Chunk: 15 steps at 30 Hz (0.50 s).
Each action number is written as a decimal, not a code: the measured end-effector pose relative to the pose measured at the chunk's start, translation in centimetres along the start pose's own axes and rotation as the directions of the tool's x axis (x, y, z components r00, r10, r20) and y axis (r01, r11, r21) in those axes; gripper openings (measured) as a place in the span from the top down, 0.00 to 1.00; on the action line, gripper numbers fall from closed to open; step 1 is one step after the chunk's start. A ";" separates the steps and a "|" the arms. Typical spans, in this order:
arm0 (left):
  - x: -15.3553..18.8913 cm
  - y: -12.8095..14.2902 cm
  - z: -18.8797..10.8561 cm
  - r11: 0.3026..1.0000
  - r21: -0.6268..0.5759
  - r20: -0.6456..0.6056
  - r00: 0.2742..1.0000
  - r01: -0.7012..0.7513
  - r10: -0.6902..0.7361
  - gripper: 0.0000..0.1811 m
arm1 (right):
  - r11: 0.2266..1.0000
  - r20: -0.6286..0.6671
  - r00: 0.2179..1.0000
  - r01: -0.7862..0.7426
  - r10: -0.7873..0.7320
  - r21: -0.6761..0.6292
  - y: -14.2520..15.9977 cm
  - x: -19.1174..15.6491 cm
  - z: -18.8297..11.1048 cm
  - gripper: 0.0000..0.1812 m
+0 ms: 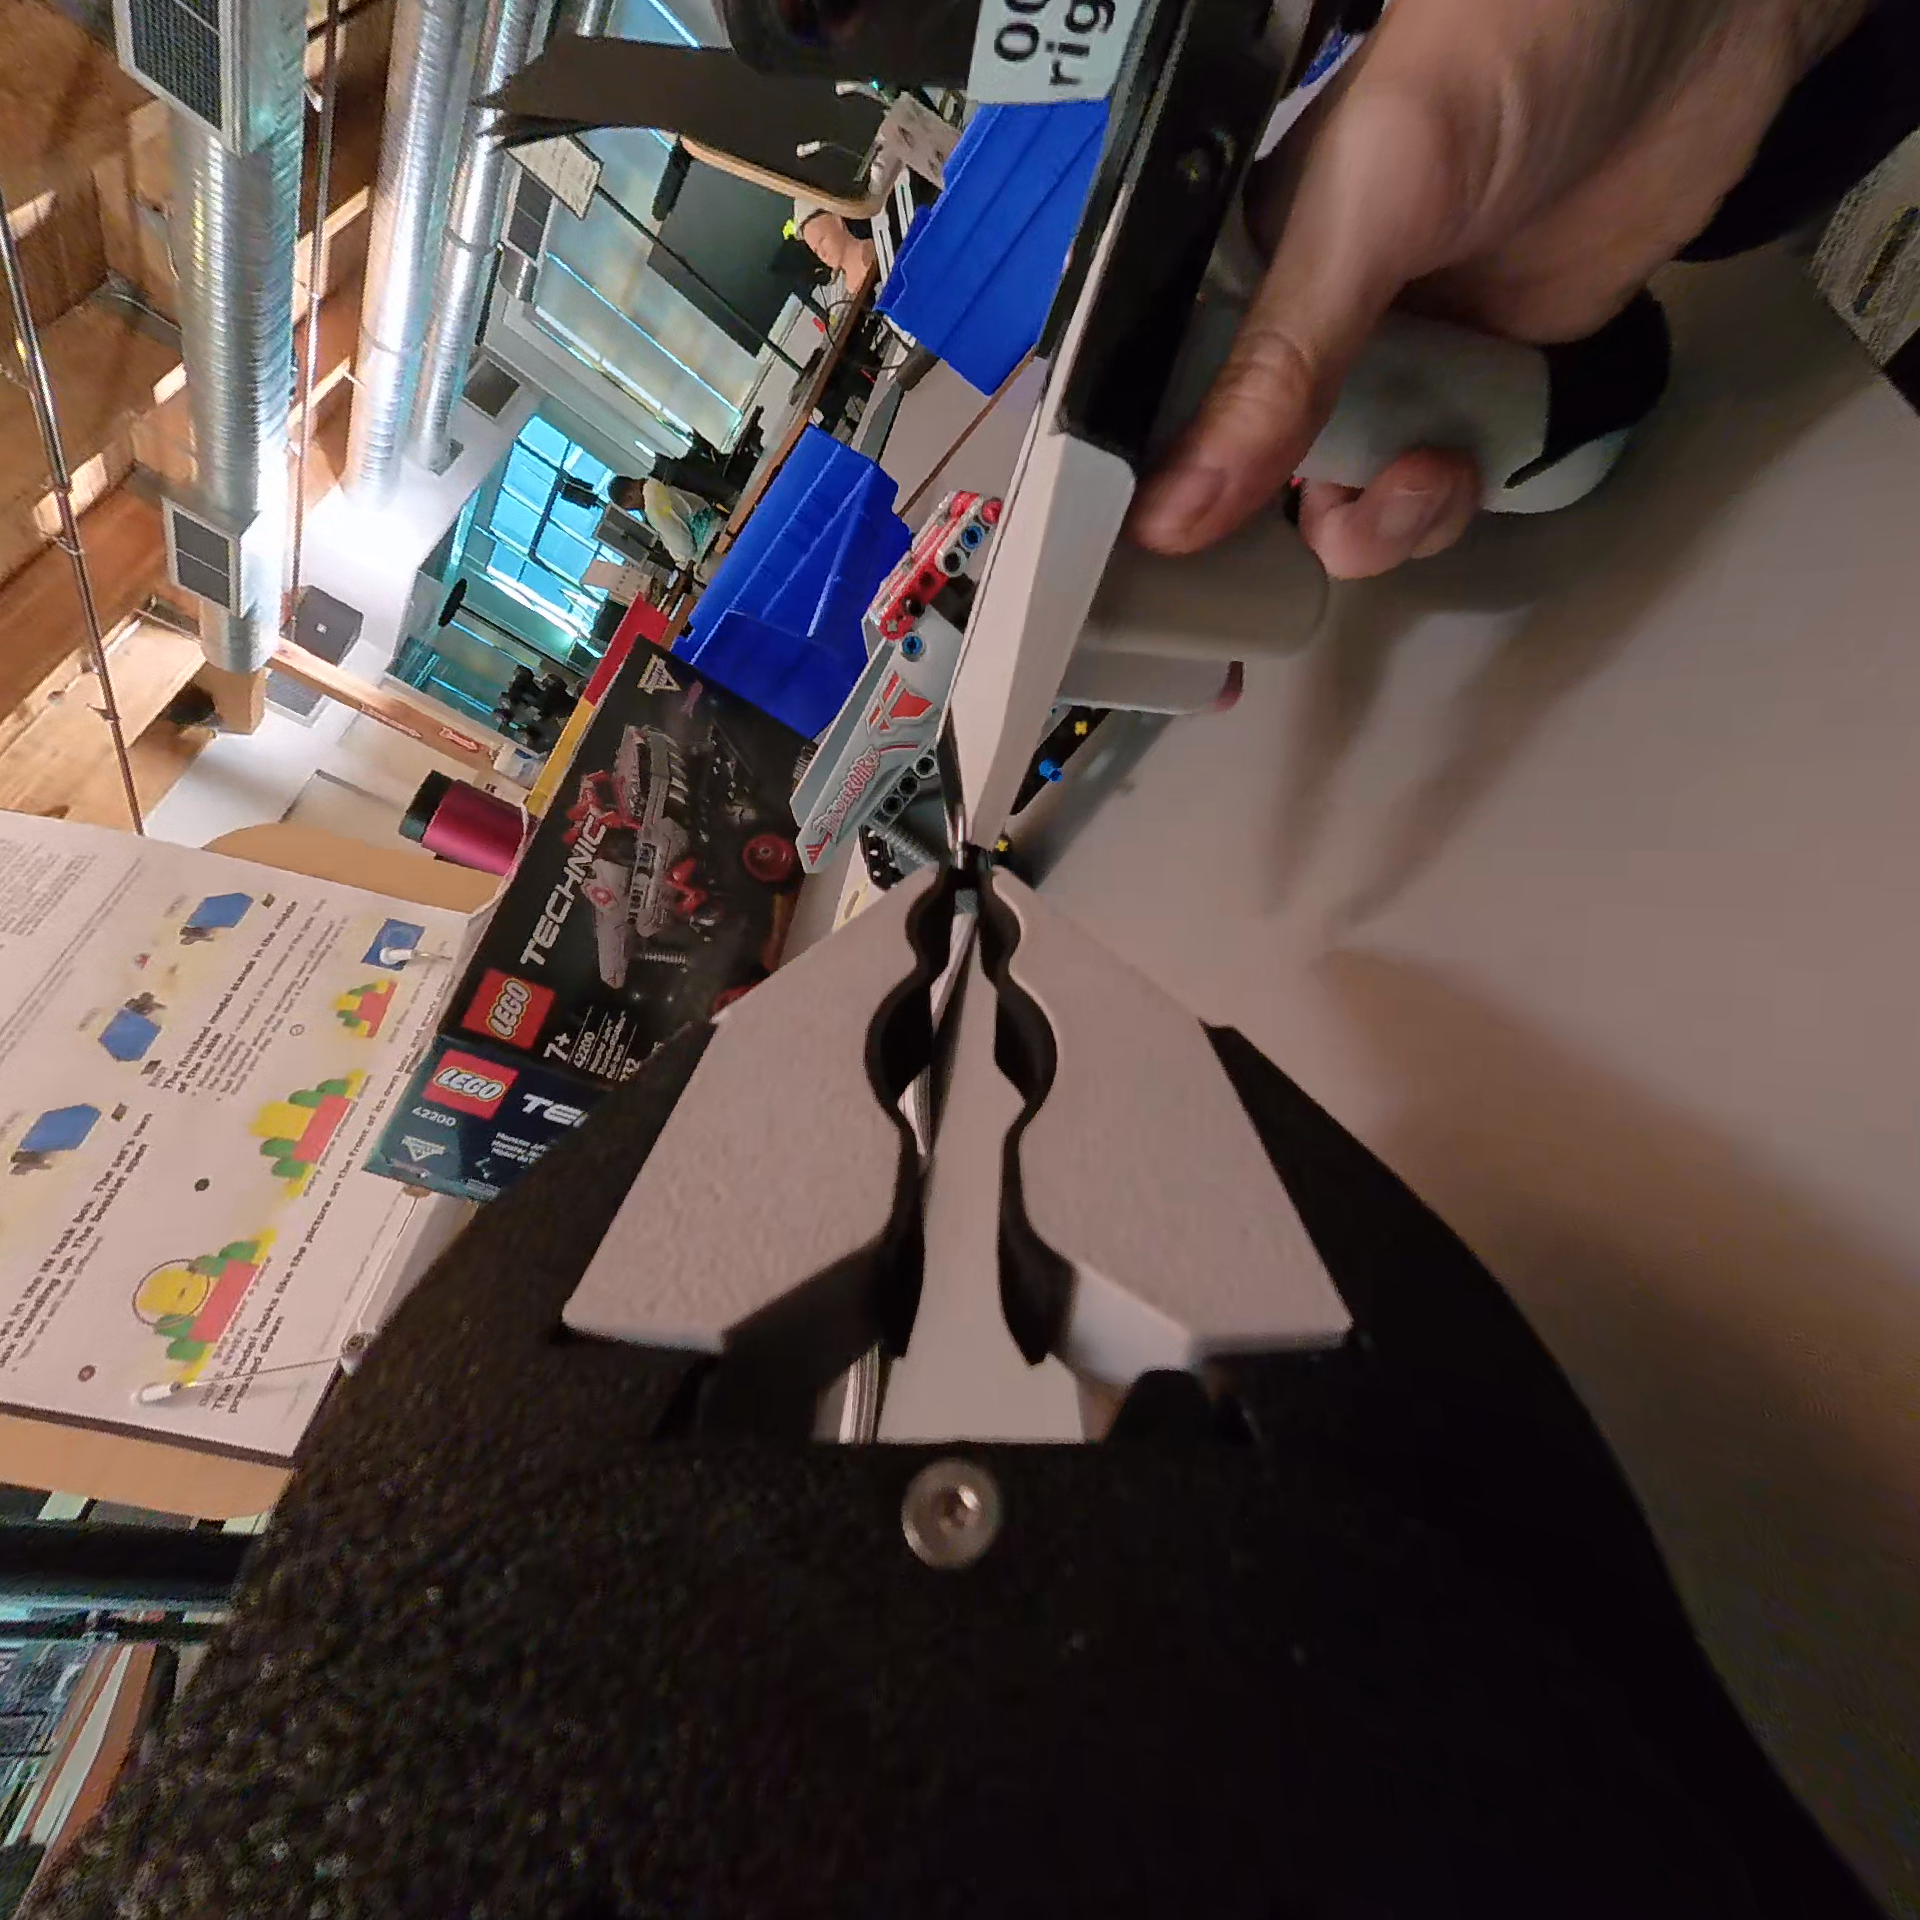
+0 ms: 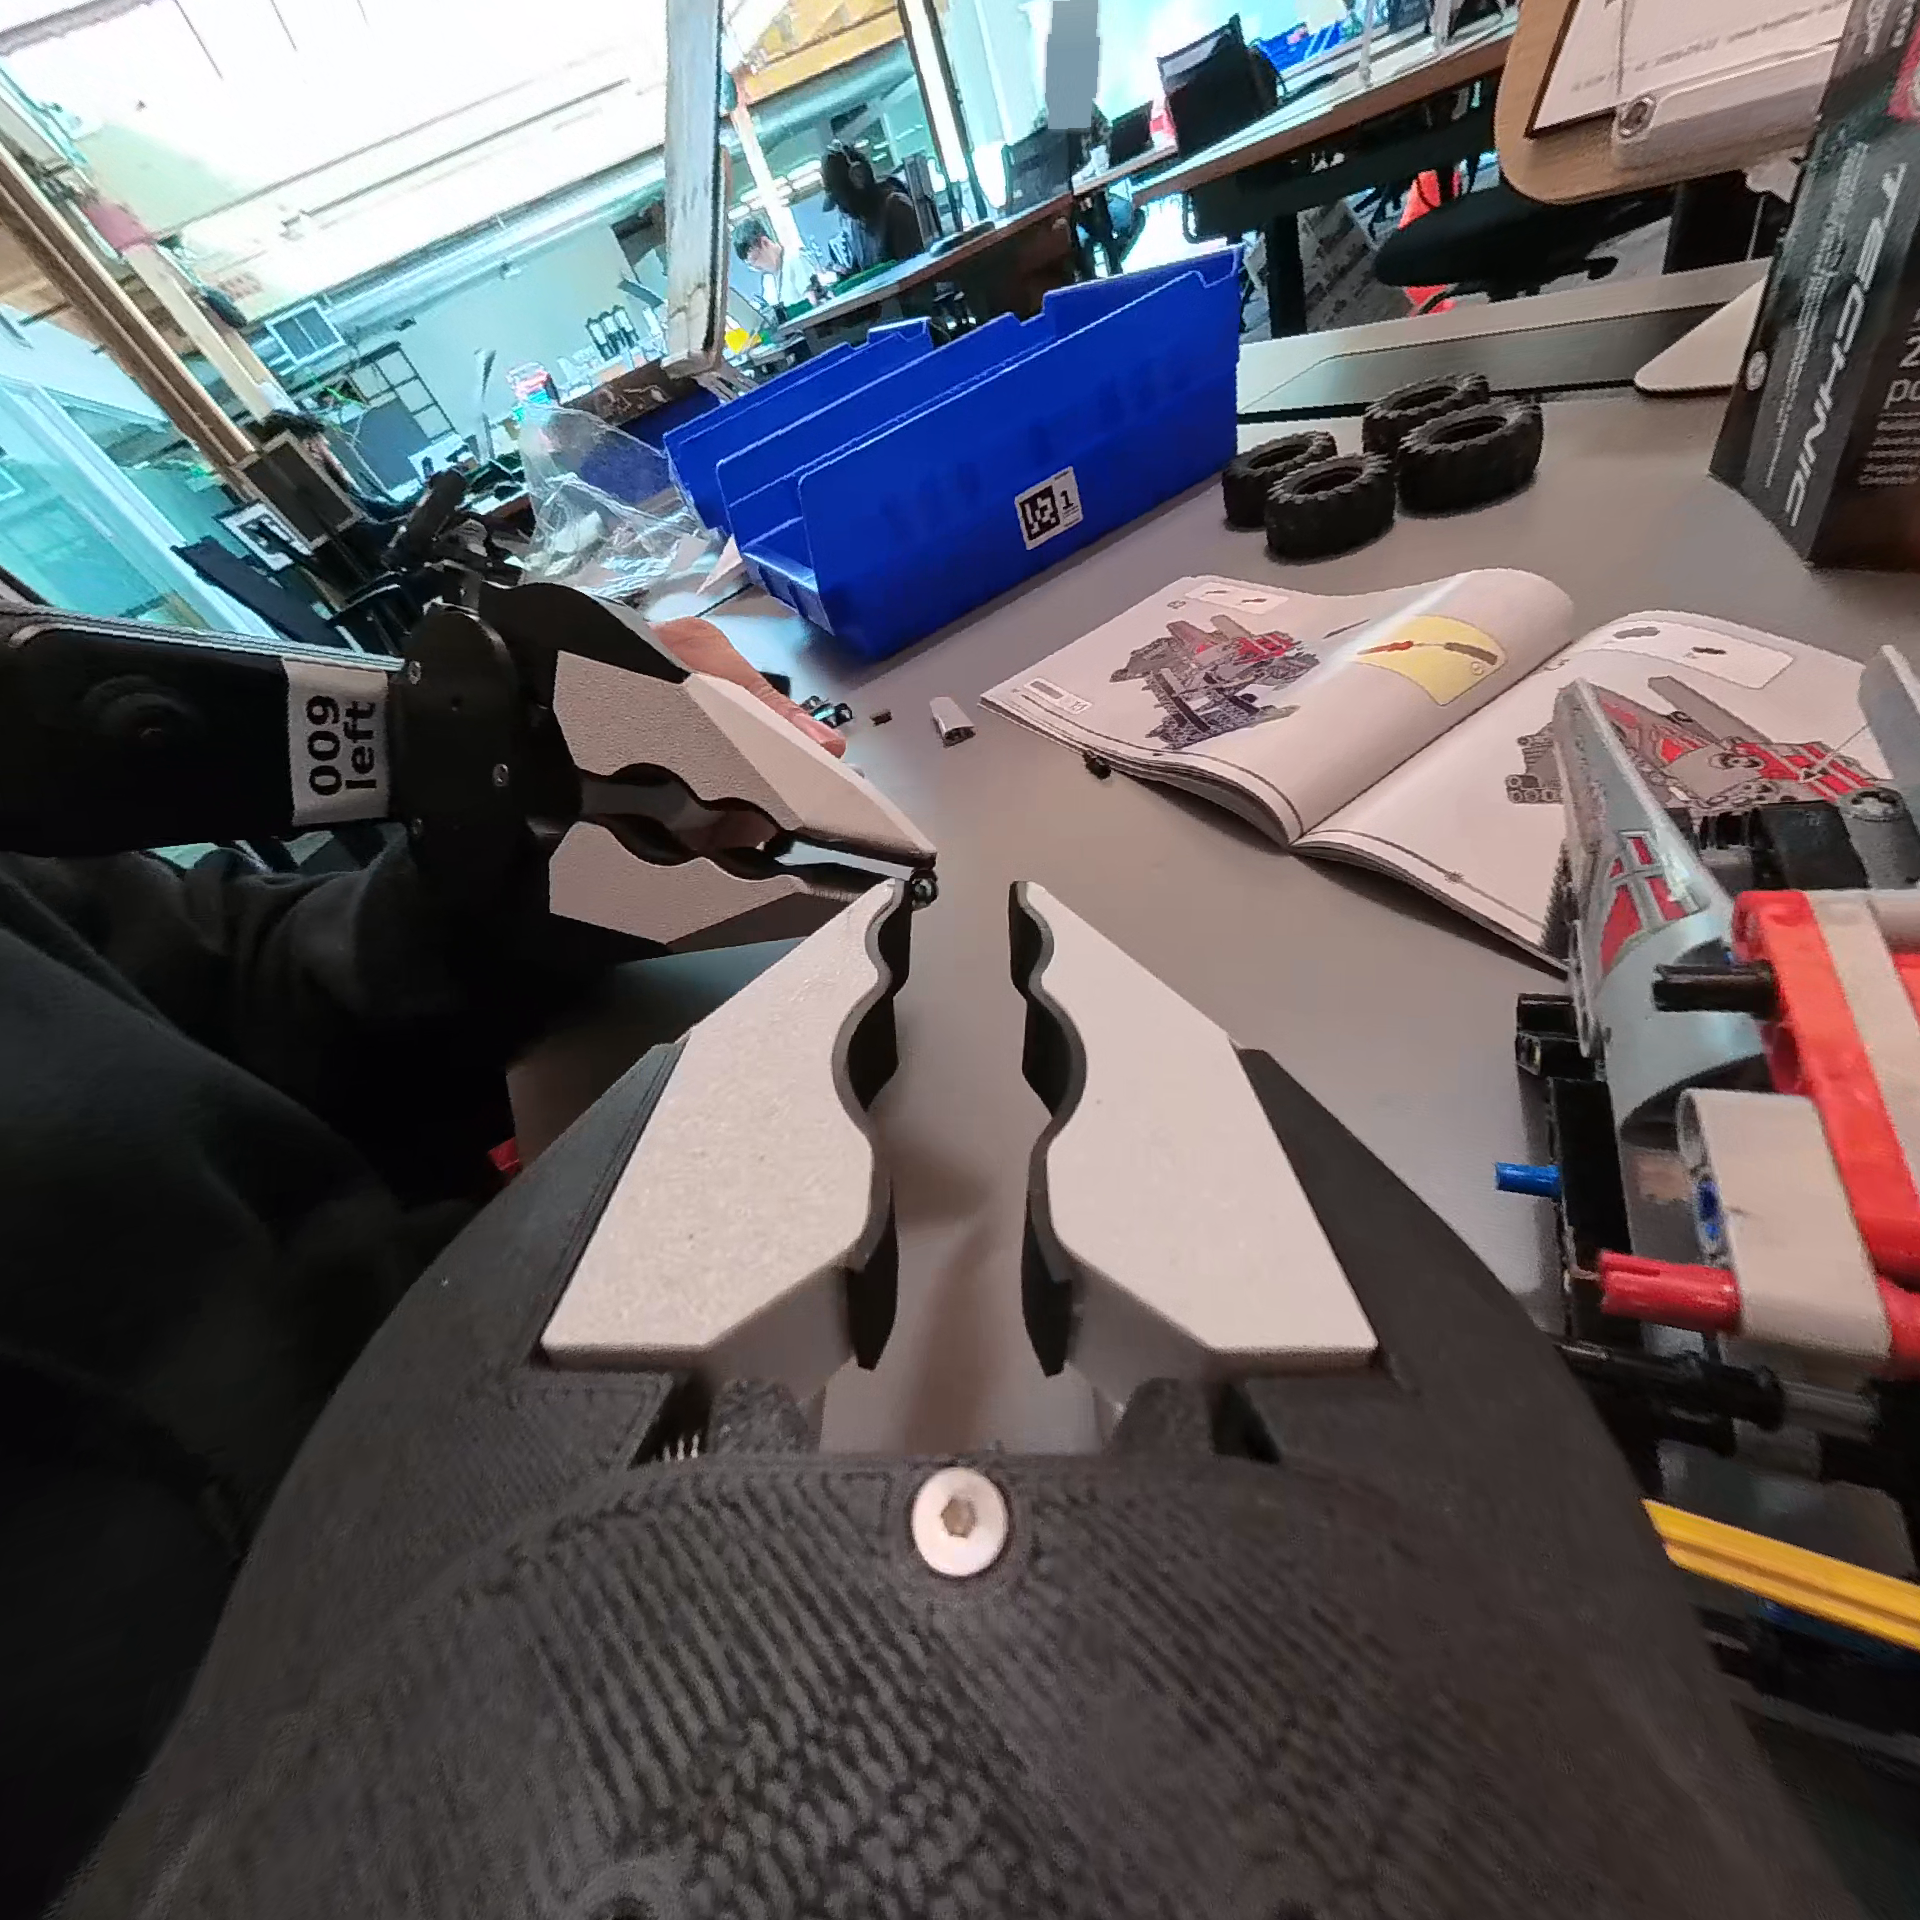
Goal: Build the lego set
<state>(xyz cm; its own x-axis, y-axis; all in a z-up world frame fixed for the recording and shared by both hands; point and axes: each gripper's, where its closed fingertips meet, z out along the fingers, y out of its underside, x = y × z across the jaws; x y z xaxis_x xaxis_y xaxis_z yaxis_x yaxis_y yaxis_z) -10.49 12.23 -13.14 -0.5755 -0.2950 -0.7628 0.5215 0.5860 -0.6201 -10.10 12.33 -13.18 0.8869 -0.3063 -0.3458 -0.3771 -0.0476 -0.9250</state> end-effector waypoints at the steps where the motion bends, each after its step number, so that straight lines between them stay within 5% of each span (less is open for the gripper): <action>1: 0.0 -0.1 -0.1 1.000 0.003 0.003 1.000 -0.002 0.001 0.99 | 1.000 0.009 1.000 -0.002 0.002 0.003 0.0 -0.2 0.0 0.90; 15: 0.3 -0.9 -0.2 0.999 0.029 0.011 0.999 -0.045 0.045 0.99 | 0.997 0.110 0.992 -0.067 0.061 0.049 -0.4 -1.6 -0.5 0.98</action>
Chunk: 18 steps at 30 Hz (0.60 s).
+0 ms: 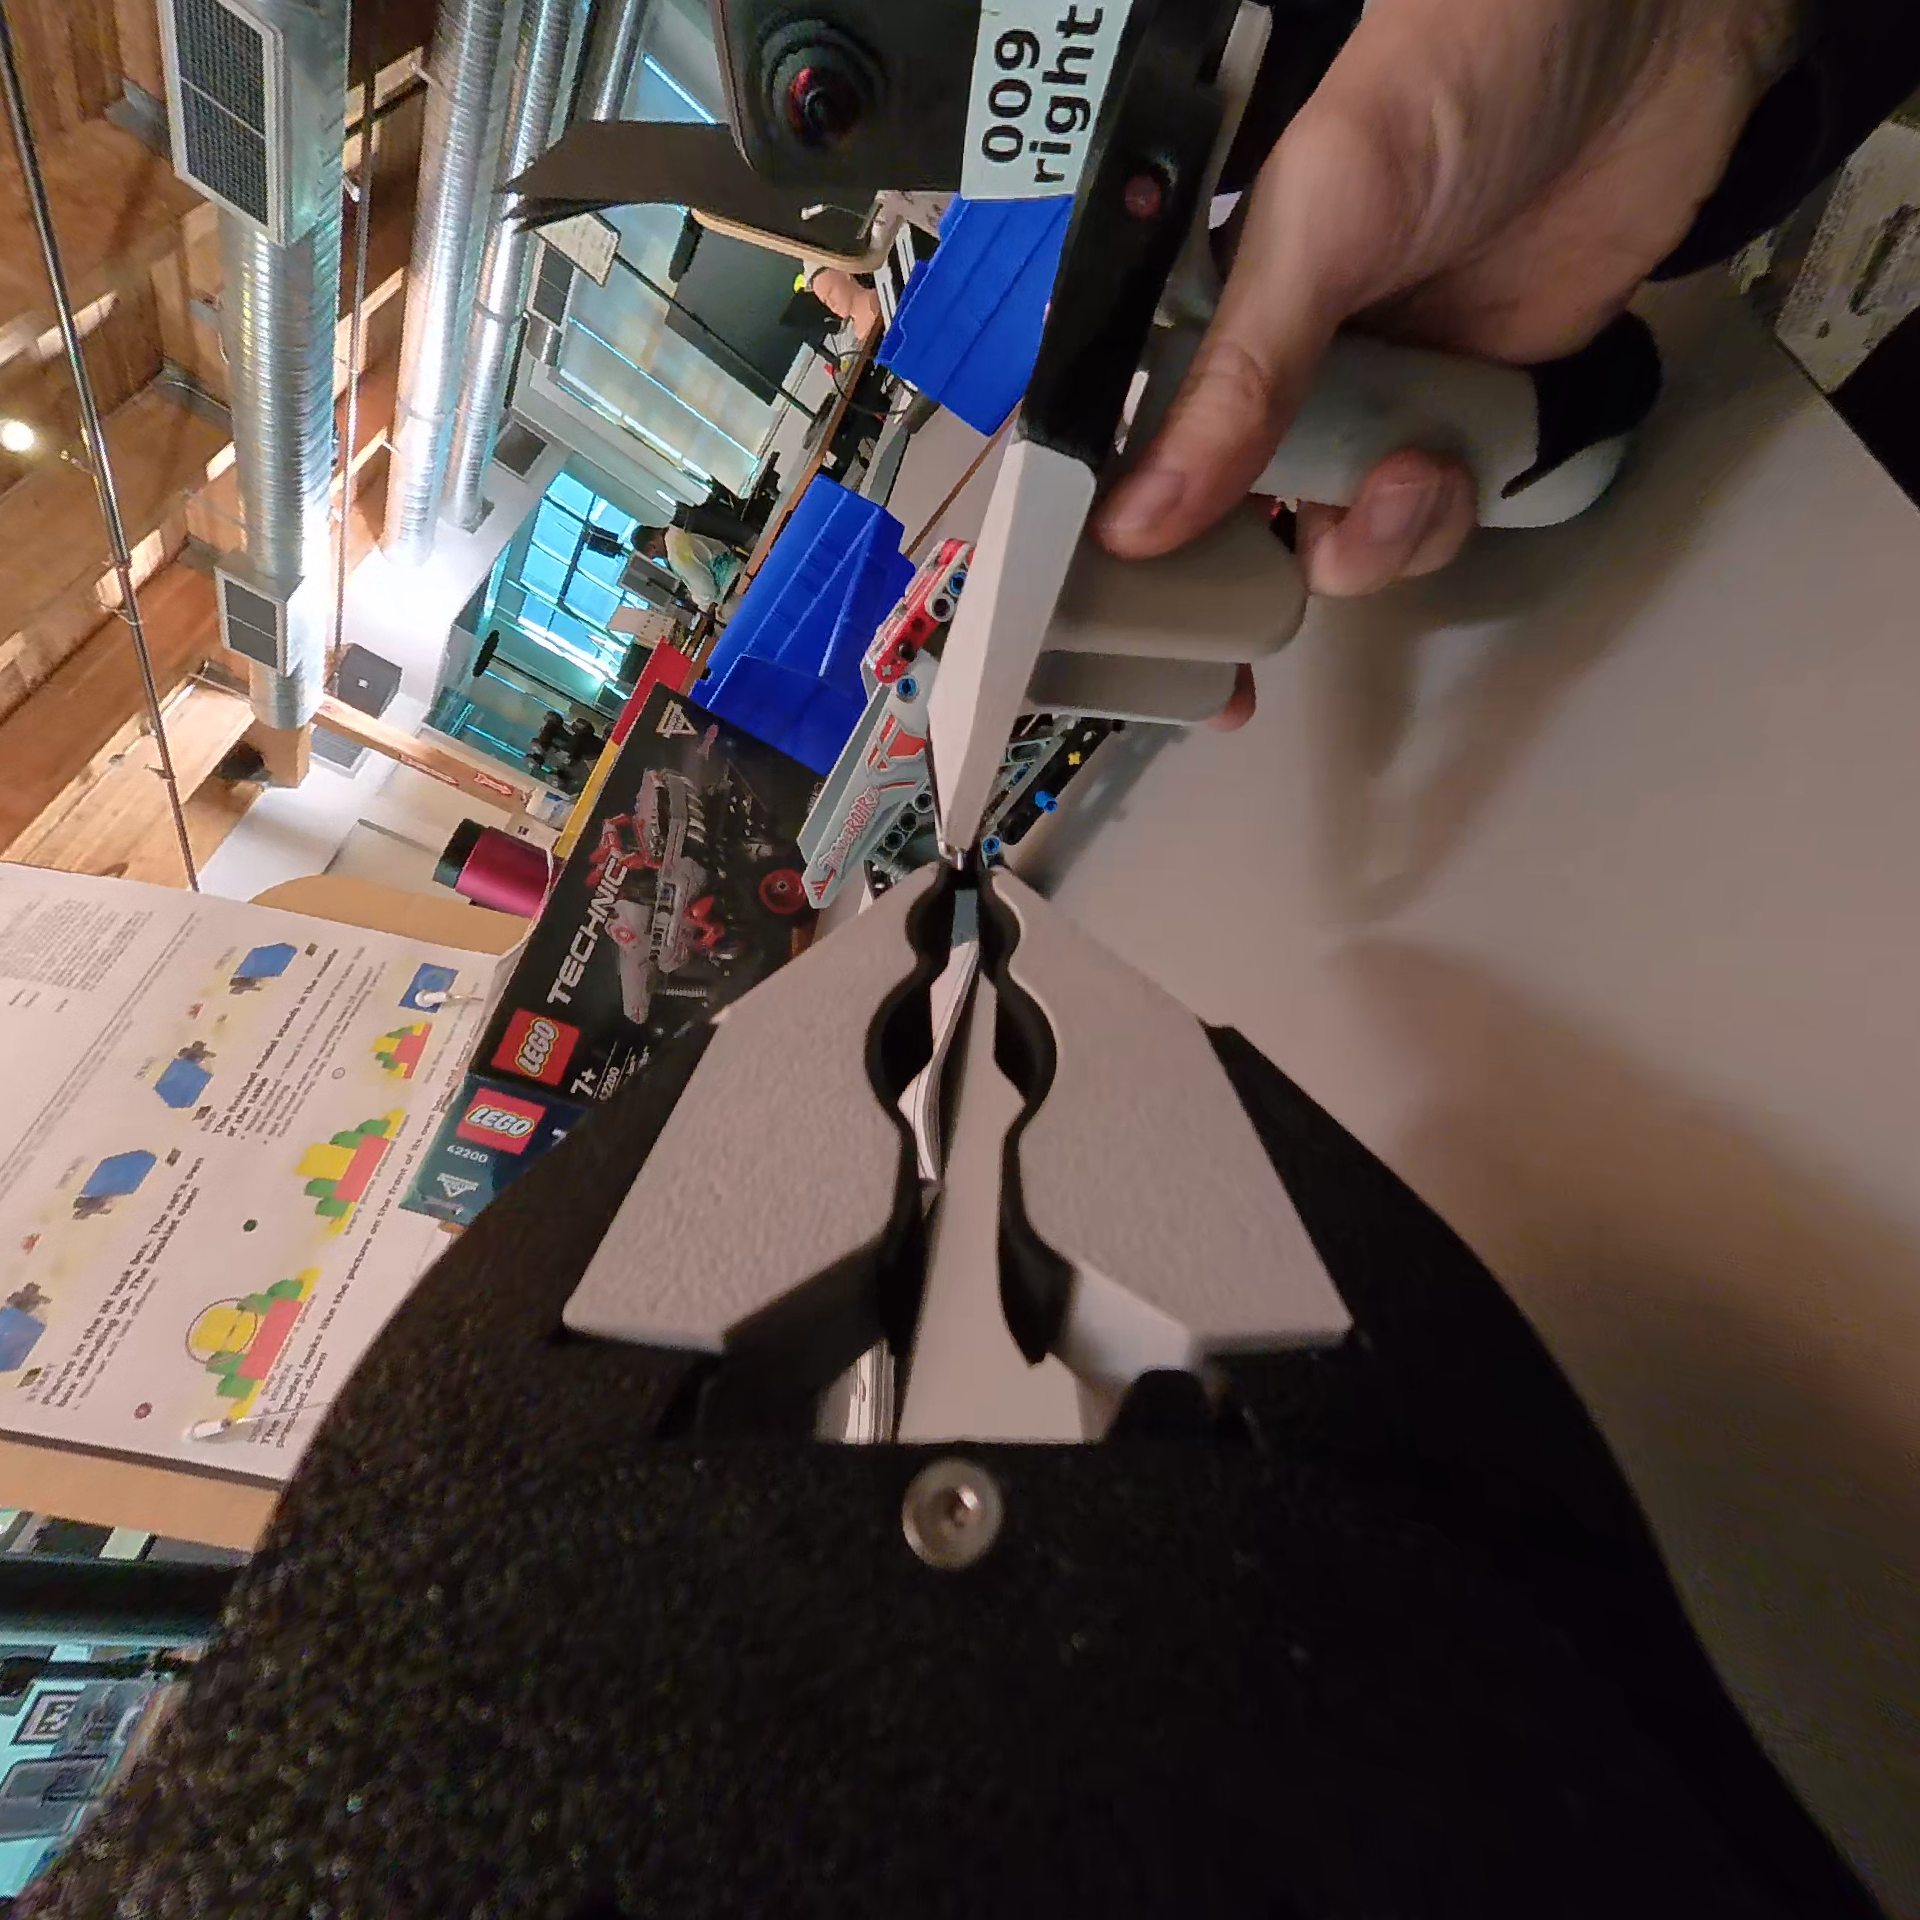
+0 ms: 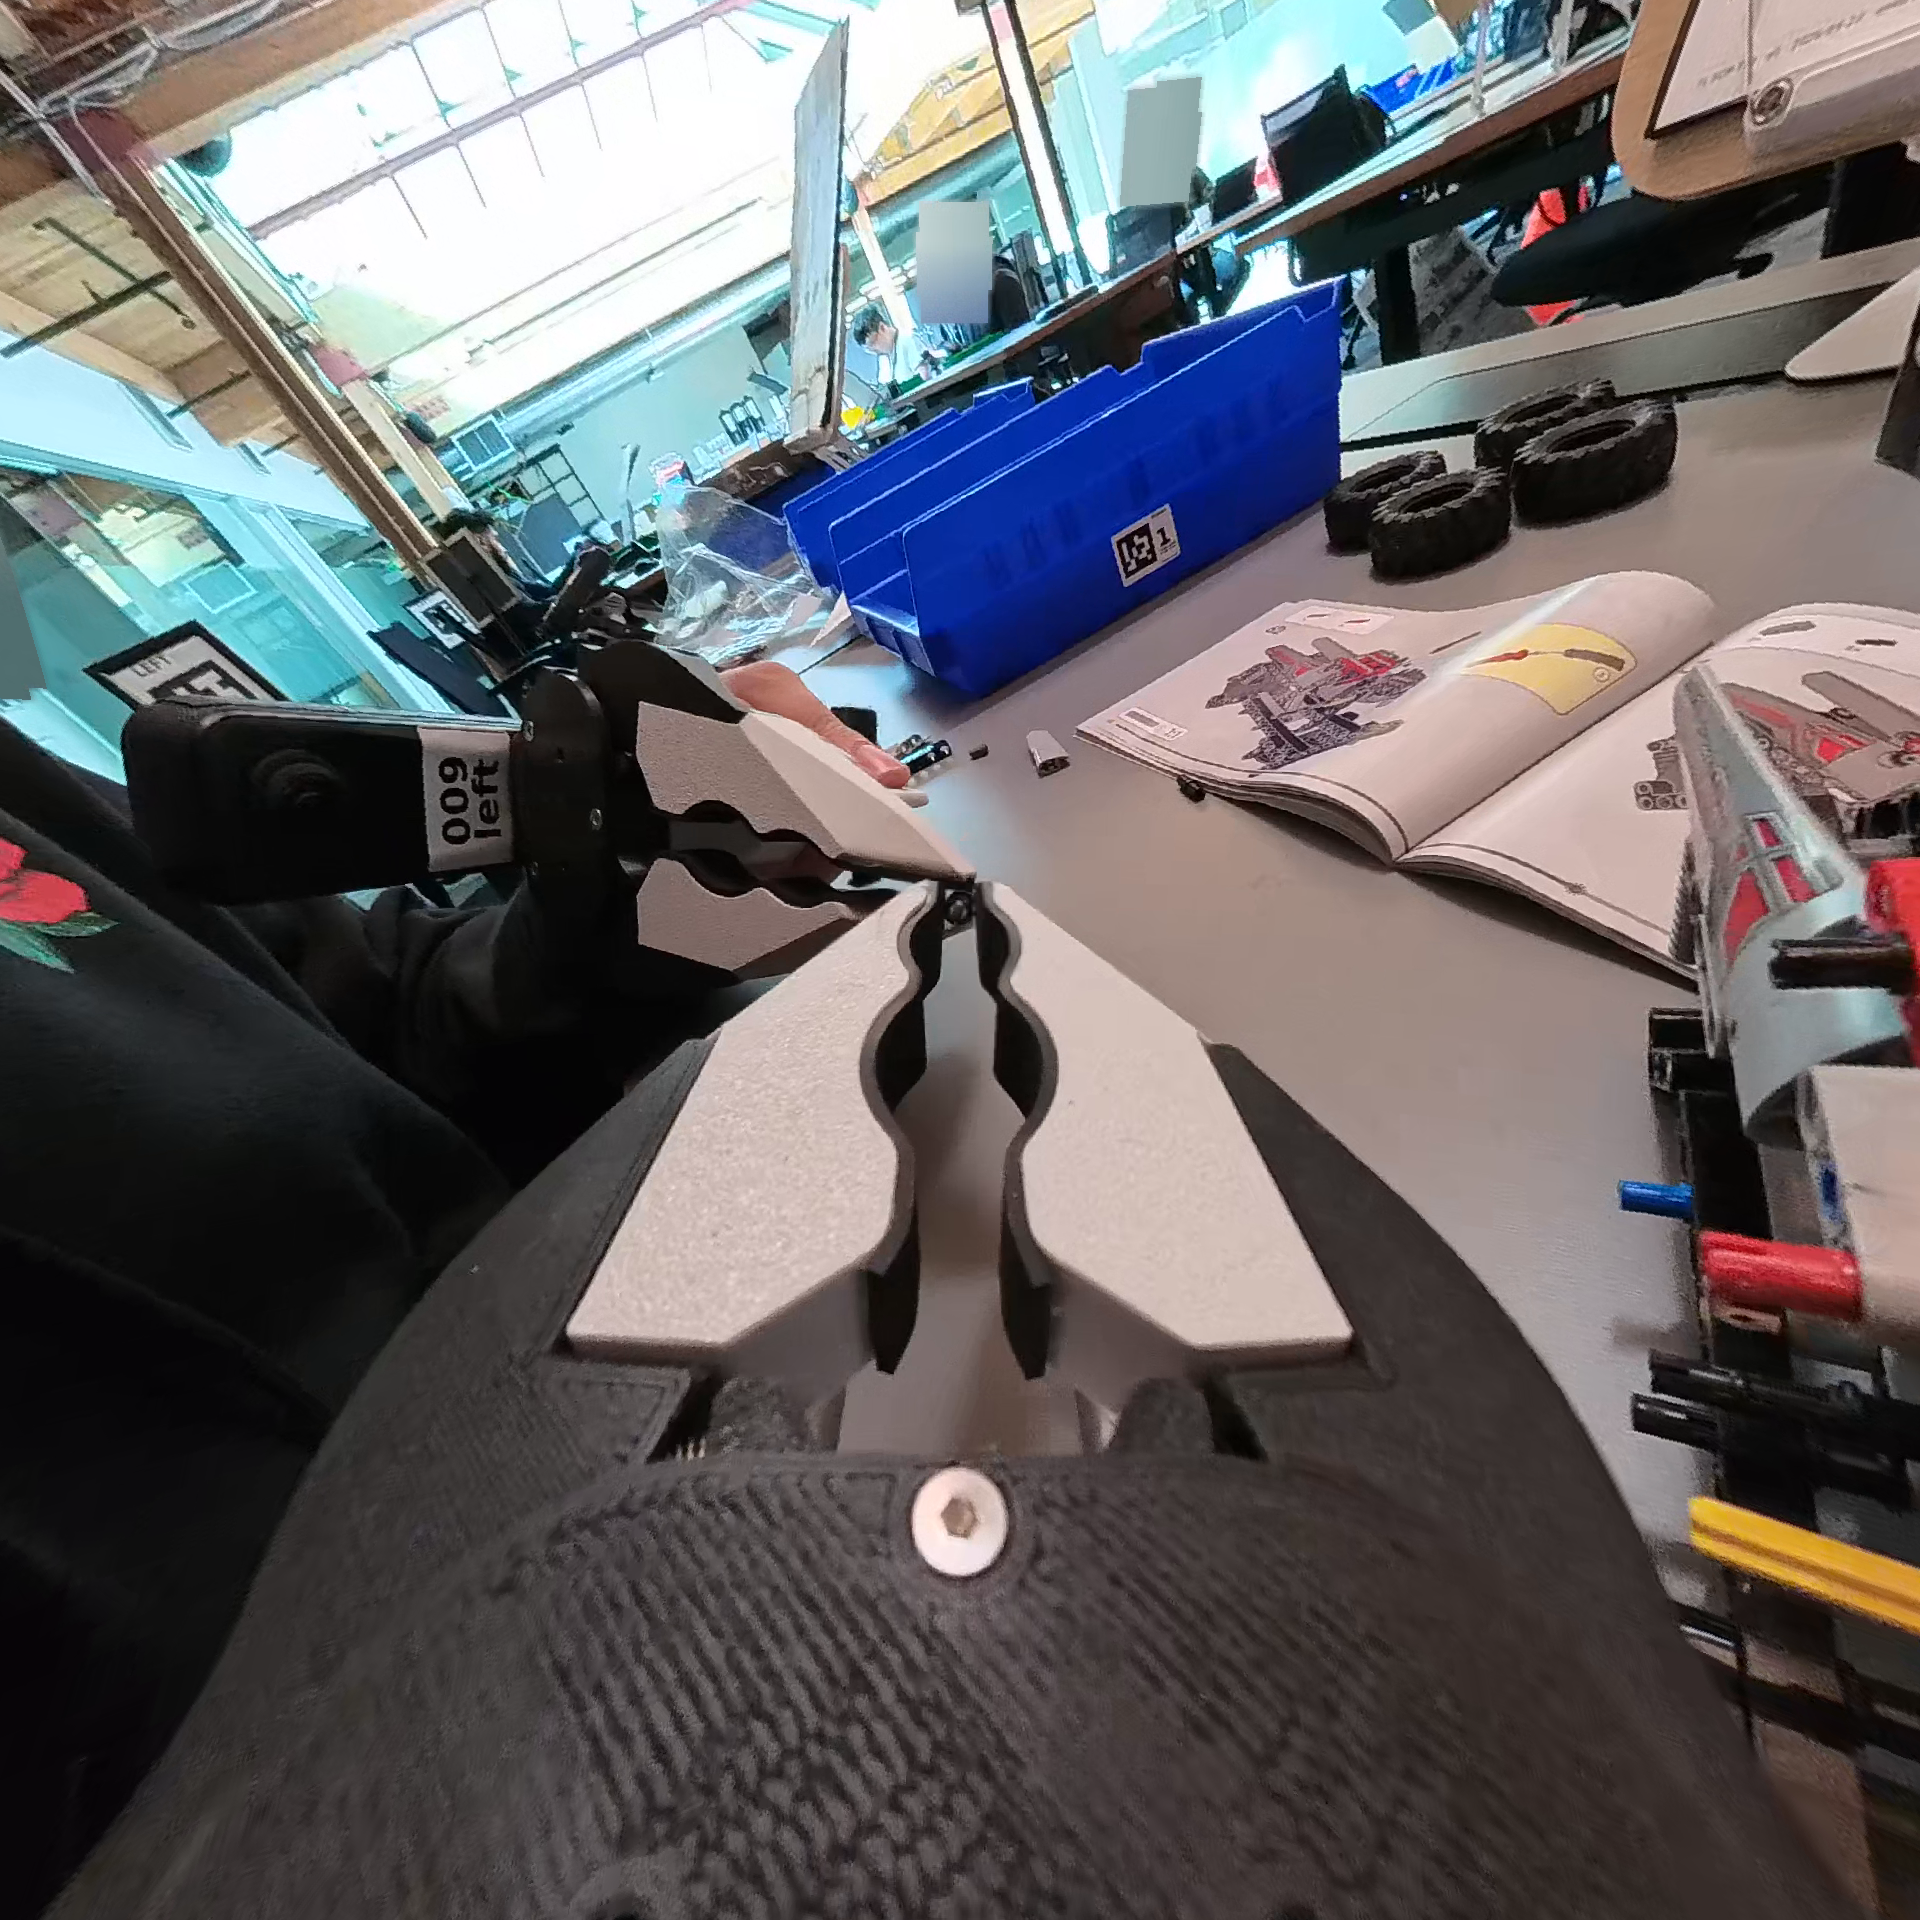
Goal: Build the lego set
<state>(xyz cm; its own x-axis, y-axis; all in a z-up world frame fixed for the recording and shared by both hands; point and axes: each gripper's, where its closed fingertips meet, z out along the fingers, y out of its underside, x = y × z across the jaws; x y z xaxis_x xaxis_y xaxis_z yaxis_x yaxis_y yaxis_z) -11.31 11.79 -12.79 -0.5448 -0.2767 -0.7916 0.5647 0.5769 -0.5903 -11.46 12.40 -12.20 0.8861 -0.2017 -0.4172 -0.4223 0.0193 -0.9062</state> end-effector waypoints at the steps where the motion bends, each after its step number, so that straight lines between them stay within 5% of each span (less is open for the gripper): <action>1: 0.0 0.0 0.0 1.000 0.003 -0.002 1.000 0.003 -0.003 0.99 | 1.000 -0.001 1.000 0.001 -0.001 0.000 0.0 0.0 0.0 0.98; 18: 0.0 -0.2 -0.1 1.000 0.024 -0.005 1.000 0.017 -0.017 0.99 | 1.000 -0.011 0.999 0.031 -0.031 -0.003 0.1 -0.2 -0.1 0.98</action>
